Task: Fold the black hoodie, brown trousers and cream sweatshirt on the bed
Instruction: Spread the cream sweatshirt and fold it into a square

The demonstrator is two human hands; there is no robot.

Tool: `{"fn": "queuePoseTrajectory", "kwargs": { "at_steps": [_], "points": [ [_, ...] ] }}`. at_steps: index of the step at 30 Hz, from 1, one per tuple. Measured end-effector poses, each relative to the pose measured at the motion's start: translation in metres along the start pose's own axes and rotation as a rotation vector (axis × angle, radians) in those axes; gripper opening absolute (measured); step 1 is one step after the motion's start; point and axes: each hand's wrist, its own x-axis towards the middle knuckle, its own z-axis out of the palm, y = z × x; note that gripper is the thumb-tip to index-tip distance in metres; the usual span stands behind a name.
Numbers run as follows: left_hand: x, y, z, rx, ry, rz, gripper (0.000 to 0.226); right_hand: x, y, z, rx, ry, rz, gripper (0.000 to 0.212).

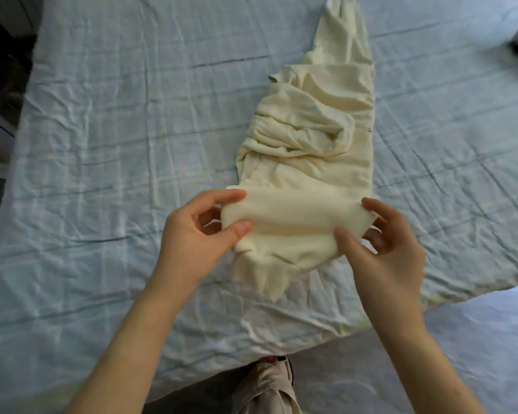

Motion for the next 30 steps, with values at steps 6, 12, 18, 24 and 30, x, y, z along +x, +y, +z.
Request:
{"fn": "queuePoseTrajectory", "kwargs": {
  "at_steps": [6,12,18,24,30],
  "points": [
    [0.108,-0.021,0.058,-0.022,-0.010,0.048,0.046,0.114,0.022,0.016,-0.100,-0.005,-0.016,0.056],
    [0.188,-0.091,0.099,0.112,-0.085,-0.081,0.047,0.191,0.086,0.037,-0.329,-0.120,0.162,0.068],
    [0.206,-0.123,0.105,0.214,-0.066,-0.086,0.038,0.197,0.126,0.038,-0.288,-0.130,0.202,0.053],
    [0.199,-0.115,0.071,0.253,-0.119,-0.034,0.050,0.177,0.119,0.016,-0.548,-0.140,-0.041,0.064],
    [0.207,-0.112,0.065,0.587,-0.201,0.318,0.040,0.182,0.111,0.025,-0.759,-0.250,-0.411,0.027]
  ]
}}
